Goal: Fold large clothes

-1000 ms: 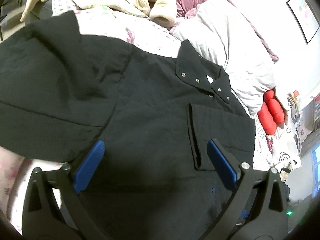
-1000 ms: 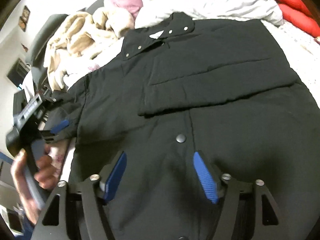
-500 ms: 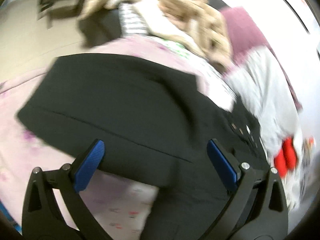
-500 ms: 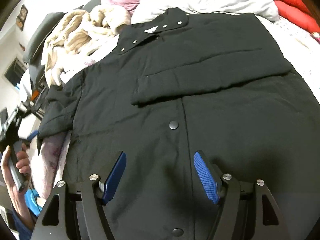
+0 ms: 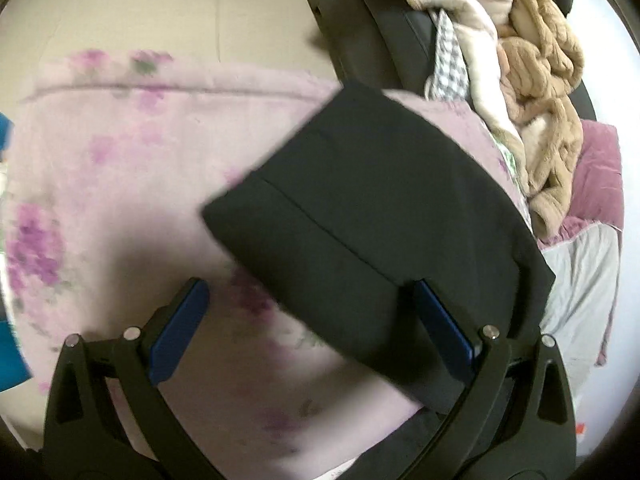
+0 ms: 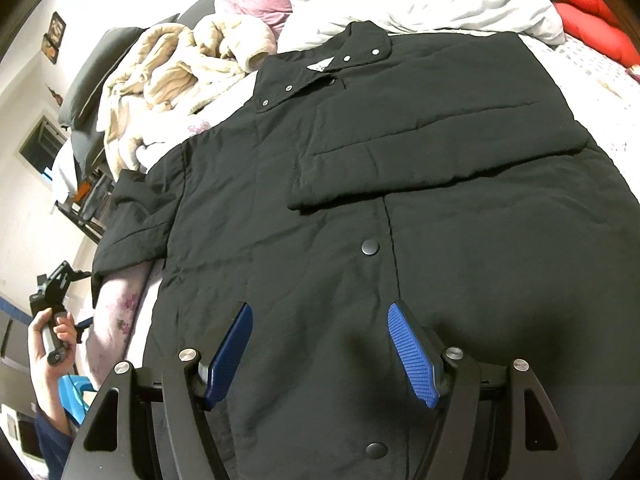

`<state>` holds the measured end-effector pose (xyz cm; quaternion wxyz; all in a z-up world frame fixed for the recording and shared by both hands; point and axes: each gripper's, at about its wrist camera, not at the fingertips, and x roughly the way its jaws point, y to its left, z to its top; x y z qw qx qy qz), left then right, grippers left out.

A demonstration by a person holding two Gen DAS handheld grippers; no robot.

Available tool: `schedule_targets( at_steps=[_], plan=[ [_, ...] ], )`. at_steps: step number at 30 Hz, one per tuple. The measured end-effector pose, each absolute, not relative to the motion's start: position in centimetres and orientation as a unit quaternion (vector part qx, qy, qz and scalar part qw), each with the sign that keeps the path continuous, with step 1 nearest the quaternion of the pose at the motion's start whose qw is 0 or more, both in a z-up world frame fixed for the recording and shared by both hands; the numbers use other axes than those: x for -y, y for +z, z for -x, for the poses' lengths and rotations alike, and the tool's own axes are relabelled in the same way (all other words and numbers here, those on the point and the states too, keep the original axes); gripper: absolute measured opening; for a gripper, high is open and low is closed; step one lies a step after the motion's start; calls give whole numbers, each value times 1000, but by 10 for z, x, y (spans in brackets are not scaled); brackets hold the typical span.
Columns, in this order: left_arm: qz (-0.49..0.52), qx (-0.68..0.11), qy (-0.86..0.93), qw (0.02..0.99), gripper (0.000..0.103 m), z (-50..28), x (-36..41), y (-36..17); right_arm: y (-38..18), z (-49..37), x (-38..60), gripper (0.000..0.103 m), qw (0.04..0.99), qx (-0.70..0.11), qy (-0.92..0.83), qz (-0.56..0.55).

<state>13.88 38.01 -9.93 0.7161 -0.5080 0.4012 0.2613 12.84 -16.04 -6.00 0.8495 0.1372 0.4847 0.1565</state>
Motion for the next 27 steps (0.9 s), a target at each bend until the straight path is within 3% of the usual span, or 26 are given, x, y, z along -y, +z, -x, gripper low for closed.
schedule_targets(
  at_steps=[2, 4, 5, 6, 7, 8, 14, 22, 27],
  plan=[
    [501, -393, 261, 726, 100, -146, -376, -94, -61, -129, 160, 72, 849, -486, 156, -136],
    [496, -375, 254, 741, 75, -148, -372, -87, -61, -129, 160, 72, 849, -485, 154, -138],
    [492, -373, 254, 745, 68, -148, -371, -85, -61, -129, 160, 72, 850, -485, 154, -139],
    [485, -372, 258, 748, 47, -149, -370, -83, -61, -128, 161, 72, 850, -484, 154, -139],
    [480, -371, 262, 751, 17, -150, -370, -81, -61, -128, 161, 72, 851, -483, 153, -140],
    [479, -365, 270, 751, 9, -147, -372, -78, -60, -128, 163, 72, 851, -482, 152, -141],
    [501, -252, 257, 787, 6, -120, -381, -43, -56, -127, 170, 72, 853, -477, 149, -152],
    [488, -157, 227, 828, 6, -103, -362, -4, -50, -126, 181, 72, 856, -467, 150, -163],
    [407, -123, 195, 884, 6, -121, -314, 32, -48, -127, 190, 72, 856, -463, 144, -178]
  ],
)
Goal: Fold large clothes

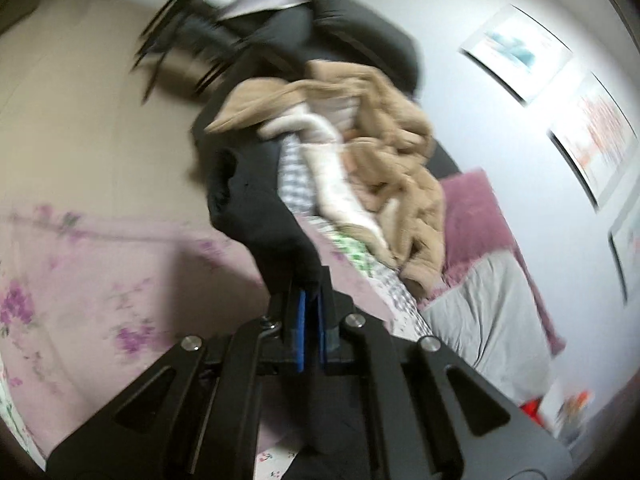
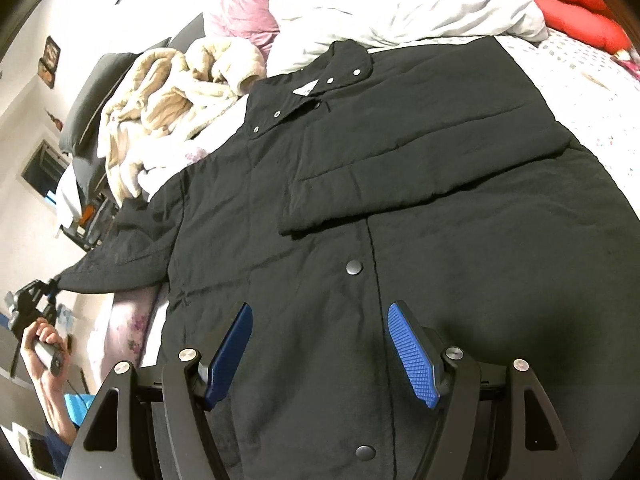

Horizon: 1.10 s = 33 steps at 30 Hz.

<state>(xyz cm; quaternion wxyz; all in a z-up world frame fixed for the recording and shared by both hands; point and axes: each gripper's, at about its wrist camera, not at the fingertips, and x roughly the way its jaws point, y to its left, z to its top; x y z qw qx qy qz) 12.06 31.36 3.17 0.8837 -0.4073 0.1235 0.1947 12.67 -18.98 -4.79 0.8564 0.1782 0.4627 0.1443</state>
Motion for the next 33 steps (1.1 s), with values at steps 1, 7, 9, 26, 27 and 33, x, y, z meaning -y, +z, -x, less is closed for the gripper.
schedule_targets(
  at_steps=[1, 7, 9, 26, 27, 33],
  plan=[
    [395, -119, 185, 892, 6, -123, -302, 36, -48, -127, 190, 72, 856, -463, 145, -181],
    [329, -104, 65, 936, 7, -170, -203, 73, -47, -129, 195, 72, 857, -461, 135, -187],
    [286, -129, -42, 949, 10, -208, -143, 87, -45, -130, 197, 72, 861, -456, 129, -186],
    [239, -418, -100, 871, 80, -273, -92, -25, -58, -146, 237, 72, 858, -463, 77, -208],
    [250, -426, -91, 865, 80, -272, -102, -31, -59, -147, 235, 72, 858, -464, 81, -203],
    [295, -442, -25, 847, 80, -263, -145, -47, -66, -170, 226, 72, 859, -462, 94, -202]
  ],
)
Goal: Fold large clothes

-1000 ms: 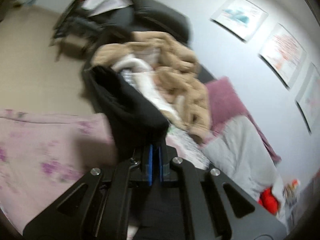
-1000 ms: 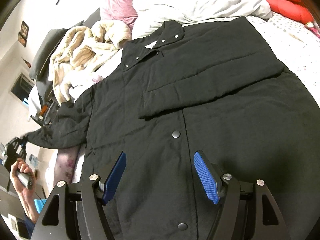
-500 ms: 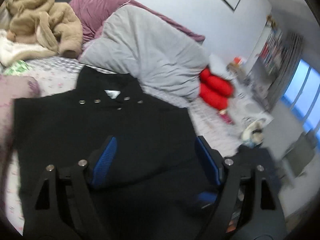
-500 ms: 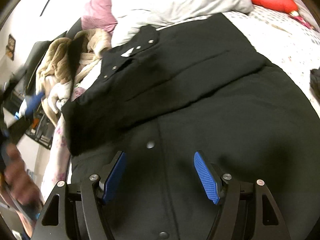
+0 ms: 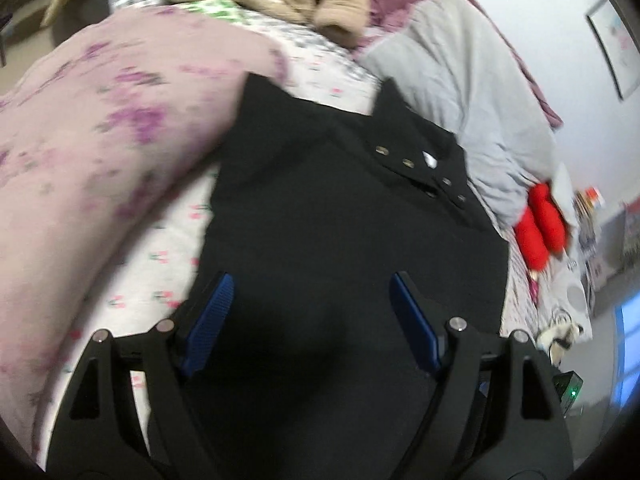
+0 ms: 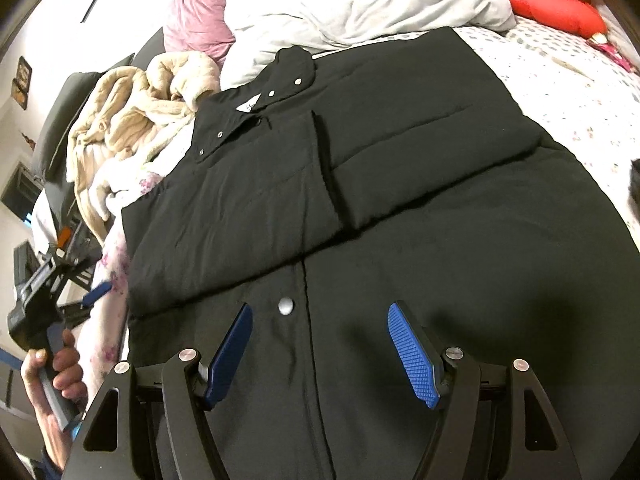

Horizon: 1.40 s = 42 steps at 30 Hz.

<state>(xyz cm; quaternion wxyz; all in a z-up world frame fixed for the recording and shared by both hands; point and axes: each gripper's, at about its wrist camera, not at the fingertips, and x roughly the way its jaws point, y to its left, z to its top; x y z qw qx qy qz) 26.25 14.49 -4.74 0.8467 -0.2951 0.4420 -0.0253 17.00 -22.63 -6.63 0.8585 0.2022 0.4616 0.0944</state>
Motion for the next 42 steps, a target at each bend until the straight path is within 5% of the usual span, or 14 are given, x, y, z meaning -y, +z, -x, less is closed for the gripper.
schedule_targets(
  at_steps=[12, 13, 14, 15, 17, 22, 25, 29, 39, 42],
  plan=[
    [215, -508, 8, 834, 80, -269, -141, -83, -103, -243, 212, 44, 859, -466, 75, -197],
    [206, -512, 16, 834, 76, -271, -141, -87, -105, -248, 207, 25, 860, -470, 80, -183],
    [194, -522, 24, 830, 69, -274, -141, -93, -106, -251, 201, 17, 862, -476, 77, -157],
    [191, -531, 29, 825, 52, -276, -141, -98, -105, -252, 194, 16, 866, -478, 80, -127],
    [193, -536, 42, 820, 46, -277, -143, -104, -94, -249, 174, 14, 885, -457, 78, -40],
    [196, -534, 53, 821, 42, -279, -141, -106, -59, -244, 156, 13, 917, -391, 72, 32],
    [181, -537, 59, 822, 43, -281, -136, -108, -82, -255, 151, 13, 905, -418, 56, 56],
    [195, -540, 53, 817, 44, -283, -139, -109, -118, -259, 159, 15, 892, -447, 52, 25],
    [240, -541, 54, 804, 48, -266, -155, -100, -63, -242, 202, 23, 893, -442, 63, -65],
    [233, -532, 53, 812, 48, -250, -156, -86, -44, -226, 219, 51, 901, -420, 55, -92]
  ],
)
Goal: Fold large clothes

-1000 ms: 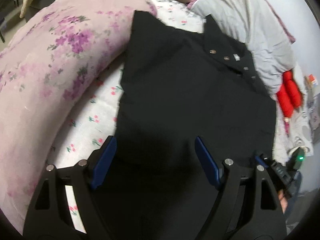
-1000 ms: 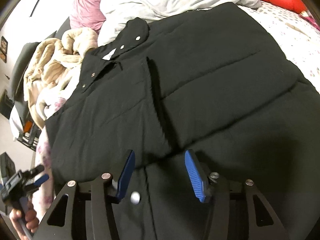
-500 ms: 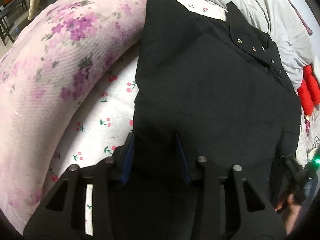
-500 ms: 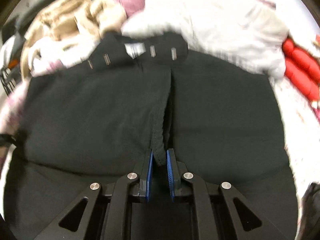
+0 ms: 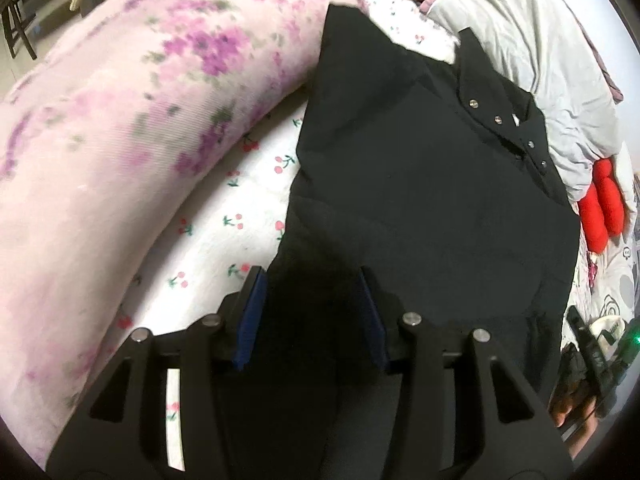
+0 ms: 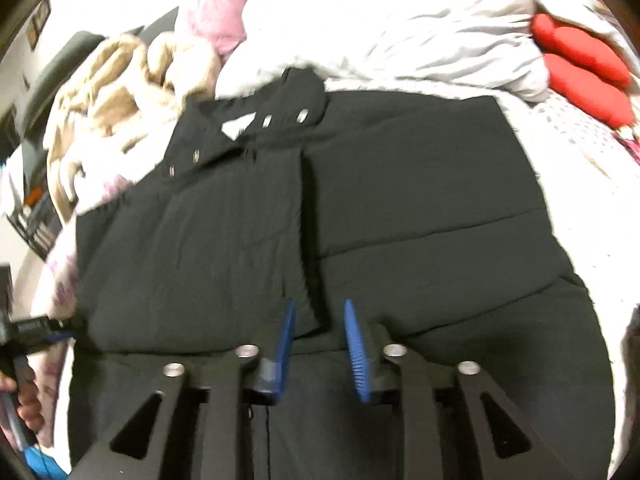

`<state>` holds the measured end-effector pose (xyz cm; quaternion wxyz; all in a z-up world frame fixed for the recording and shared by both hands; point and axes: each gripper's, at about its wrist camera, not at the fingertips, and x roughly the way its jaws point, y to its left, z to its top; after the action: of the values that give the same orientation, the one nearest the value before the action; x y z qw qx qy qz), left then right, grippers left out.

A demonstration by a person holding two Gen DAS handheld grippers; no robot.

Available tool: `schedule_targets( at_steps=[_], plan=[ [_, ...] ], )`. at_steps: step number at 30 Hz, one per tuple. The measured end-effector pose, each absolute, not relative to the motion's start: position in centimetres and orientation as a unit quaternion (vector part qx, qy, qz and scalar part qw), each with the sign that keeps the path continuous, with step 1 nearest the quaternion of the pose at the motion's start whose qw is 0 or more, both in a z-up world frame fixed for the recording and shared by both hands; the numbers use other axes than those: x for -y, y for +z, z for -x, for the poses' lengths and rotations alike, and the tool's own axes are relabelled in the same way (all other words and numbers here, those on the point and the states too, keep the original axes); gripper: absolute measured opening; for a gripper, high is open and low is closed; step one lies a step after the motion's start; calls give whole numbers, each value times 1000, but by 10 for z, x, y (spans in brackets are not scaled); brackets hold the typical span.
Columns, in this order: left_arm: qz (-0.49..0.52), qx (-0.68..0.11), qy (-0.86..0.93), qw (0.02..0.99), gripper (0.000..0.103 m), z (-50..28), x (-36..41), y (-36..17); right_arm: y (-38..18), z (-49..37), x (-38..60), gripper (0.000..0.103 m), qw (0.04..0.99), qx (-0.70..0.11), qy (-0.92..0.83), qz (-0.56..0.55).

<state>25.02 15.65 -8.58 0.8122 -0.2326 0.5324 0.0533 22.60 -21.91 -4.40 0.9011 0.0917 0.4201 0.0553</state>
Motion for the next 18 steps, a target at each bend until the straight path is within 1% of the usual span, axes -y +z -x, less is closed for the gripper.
schedule_targets(
  at_steps=[1, 4, 5, 7, 11, 13, 15, 17, 18],
  plan=[
    [229, -529, 53, 815, 48, -246, -156, -81, -38, -219, 220, 64, 906, -408, 52, -97],
    [216, -507, 48, 833, 50, -230, -155, -61, -10, -188, 220, 68, 930, -353, 51, -86],
    [211, -499, 45, 840, 52, -225, -153, -53, 0, -175, 219, 75, 938, -334, 57, -75],
    [194, -476, 45, 857, 70, -213, -149, -37, 15, -156, 215, 87, 947, -309, 65, -55],
    [157, -409, 52, 898, 74, -183, -139, 1, 26, -137, 214, 87, 950, -306, 55, -29],
    [146, -385, 45, 910, 84, -170, -133, 17, 32, -126, 219, 87, 951, -303, 47, -29],
    [149, -357, 32, 922, 84, -148, -130, 37, 46, -107, 223, 87, 958, -283, 43, -28],
    [161, -327, 22, 931, 87, -126, -128, 54, 67, -79, 224, 87, 969, -240, 48, -28],
    [163, -306, 16, 938, 96, -112, -125, 63, 74, -70, 223, 87, 973, -222, 50, -27]
  ],
)
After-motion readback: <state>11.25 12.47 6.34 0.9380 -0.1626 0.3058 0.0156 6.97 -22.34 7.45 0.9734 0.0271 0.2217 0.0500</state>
